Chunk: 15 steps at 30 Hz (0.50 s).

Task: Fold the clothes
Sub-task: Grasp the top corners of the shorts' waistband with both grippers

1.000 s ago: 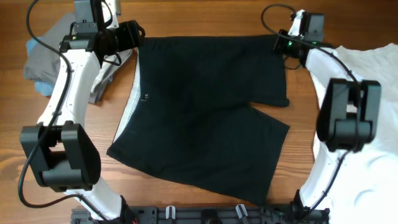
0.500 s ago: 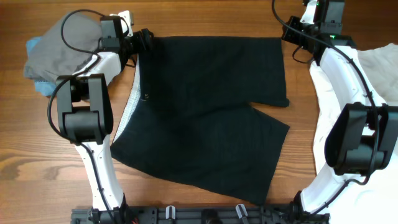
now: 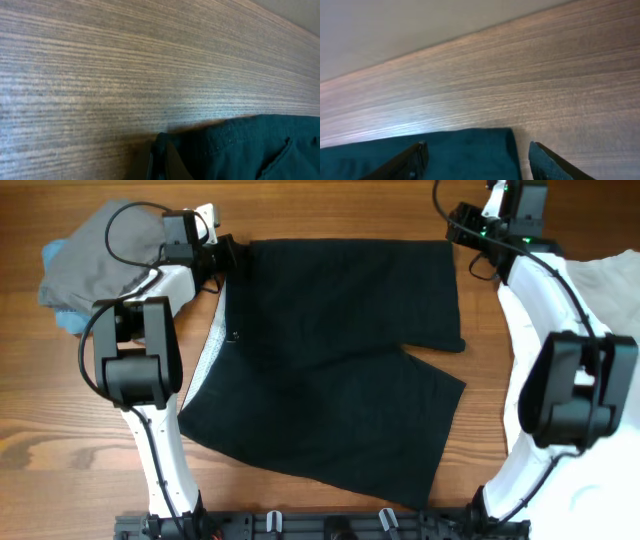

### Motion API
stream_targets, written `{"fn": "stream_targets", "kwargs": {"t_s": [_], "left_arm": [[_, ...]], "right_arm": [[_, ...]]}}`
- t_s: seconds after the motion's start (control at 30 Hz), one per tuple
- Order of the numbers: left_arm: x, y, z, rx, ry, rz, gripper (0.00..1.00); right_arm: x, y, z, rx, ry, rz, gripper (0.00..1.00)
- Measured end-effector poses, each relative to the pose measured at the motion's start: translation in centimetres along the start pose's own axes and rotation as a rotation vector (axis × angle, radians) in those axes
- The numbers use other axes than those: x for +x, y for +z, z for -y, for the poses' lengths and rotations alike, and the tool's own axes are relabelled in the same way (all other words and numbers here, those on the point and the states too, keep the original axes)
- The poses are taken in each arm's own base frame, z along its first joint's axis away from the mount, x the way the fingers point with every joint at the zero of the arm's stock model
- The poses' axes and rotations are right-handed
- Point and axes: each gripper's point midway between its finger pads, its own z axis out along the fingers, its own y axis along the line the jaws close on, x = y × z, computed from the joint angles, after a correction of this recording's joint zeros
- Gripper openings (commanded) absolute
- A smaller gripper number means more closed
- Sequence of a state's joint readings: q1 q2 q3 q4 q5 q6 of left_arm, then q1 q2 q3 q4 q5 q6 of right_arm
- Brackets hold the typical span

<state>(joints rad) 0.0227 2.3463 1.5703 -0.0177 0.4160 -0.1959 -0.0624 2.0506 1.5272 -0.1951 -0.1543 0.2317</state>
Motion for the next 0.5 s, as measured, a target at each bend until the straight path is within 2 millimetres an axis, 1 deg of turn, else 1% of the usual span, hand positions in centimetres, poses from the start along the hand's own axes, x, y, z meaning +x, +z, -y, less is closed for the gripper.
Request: {"fn": "stream_targets", "kwargs": {"t_s": [0.03, 0.1, 0.13, 0.2, 0.23, 0.3, 0.33, 0.43, 0.5], "left_arm": [[0.1, -0.3, 0.0, -0.002, -0.005, -0.009, 0.04], [-0.5, -1.2, 0.5, -0.002, -0.006, -0.009, 0.04], [-1.1, -1.9, 1.0, 0.001, -0.002, 0.001, 0.04], [-2.4, -3.2, 2.0, 0.009, 0.008, 0.022, 0.04], [-2.8, -3.8, 2.4, 0.012, 0.010, 0.029, 0.04], [-3.1, -4.2, 2.7, 0.015, 0.009, 0.031, 0.04], [-3.0, -4.2, 2.7, 0.015, 0.007, 0.029, 0.04], [-2.9, -4.2, 2.7, 0.014, 0.002, 0.025, 0.04], [-2.9, -4.2, 2.7, 0.014, 0.001, 0.024, 0.04]], "right_arm": [[0.4, 1.4, 0.4, 0.003, -0.005, 0.007, 0.70], [1.6, 3.6, 1.1, 0.006, -0.011, 0.005, 0.69], [2.0, 4.8, 1.4, 0.007, -0.013, 0.016, 0.69], [3.1, 6.2, 1.9, 0.008, -0.011, 0.009, 0.69], [4.0, 7.1, 2.3, 0.011, -0.005, -0.004, 0.67], [5.5, 8.0, 2.7, 0.018, 0.010, -0.034, 0.62], [5.8, 8.4, 2.8, 0.022, 0.011, -0.038, 0.61], [6.0, 8.6, 2.3, 0.017, 0.007, -0.039, 0.61], [6.2, 8.6, 1.8, 0.012, 0.000, -0.042, 0.54]]}}
